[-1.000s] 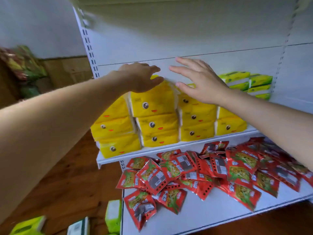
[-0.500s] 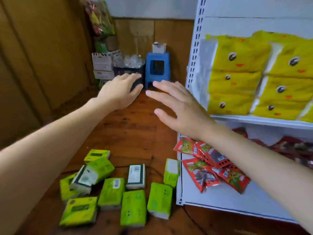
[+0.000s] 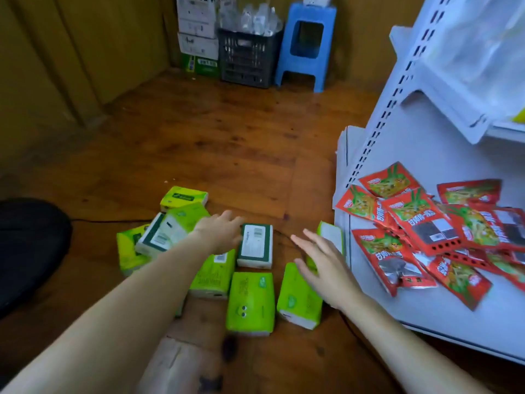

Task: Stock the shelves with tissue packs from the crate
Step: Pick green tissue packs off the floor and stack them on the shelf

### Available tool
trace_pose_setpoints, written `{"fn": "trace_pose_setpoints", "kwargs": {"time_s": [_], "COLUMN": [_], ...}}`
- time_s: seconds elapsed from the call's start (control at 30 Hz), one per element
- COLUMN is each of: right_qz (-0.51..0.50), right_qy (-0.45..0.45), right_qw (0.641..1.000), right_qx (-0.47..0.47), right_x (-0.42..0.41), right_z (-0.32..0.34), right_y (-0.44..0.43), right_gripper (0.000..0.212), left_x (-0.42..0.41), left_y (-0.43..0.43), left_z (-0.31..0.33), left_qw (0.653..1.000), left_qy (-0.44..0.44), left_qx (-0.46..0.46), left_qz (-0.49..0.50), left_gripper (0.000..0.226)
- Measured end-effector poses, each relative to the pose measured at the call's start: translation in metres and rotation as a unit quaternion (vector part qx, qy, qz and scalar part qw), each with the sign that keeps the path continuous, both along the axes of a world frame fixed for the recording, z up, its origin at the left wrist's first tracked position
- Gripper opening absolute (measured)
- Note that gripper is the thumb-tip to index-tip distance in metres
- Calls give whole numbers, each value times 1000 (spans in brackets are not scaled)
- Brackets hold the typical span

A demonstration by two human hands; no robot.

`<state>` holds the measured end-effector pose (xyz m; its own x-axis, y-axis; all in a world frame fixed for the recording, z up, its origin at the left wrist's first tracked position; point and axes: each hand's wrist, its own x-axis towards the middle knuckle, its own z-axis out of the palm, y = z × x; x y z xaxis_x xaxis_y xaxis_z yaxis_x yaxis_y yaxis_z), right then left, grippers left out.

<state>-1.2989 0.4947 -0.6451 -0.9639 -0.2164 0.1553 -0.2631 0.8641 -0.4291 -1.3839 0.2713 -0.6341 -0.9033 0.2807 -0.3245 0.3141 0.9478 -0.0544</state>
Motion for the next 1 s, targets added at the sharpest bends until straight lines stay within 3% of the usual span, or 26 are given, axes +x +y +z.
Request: {"fn": "trace_pose_setpoints", "kwargs": {"time_s": [0.1,0.2,0.43,0.7,0.87,1.0], "right_qz": [-4,2,27,-6,-10,-19], "right_qy": [-47,-31,-45,-96,-120,-140], "right_qw": [999,998,985,983,985,985], "right_qx": [6,61,167,154,126,99], "right_x": [5,4,2,-3,0,3], "right_z": [-19,-36,-61,-76,-82,-84], "right_y": [0,3,7,10,18,25], "right_gripper": [51,45,47,51,52,53], "left_x": [-9,-19,-26,-25,-24,-27], "left_y": [17,38,77,84,93,89], "left_z": [-27,-48,-91,-119,-125,-121], "left_qw": [999,999,996,989,979,979], "left_qy": [-12,-16,-54,-61,-52,-48], "left_qx": [-18,-6,-27,-46,34,82], "left_qz": [-35,-43,61,130,193,183], "left_gripper": [53,57,73,93,97,103]}}
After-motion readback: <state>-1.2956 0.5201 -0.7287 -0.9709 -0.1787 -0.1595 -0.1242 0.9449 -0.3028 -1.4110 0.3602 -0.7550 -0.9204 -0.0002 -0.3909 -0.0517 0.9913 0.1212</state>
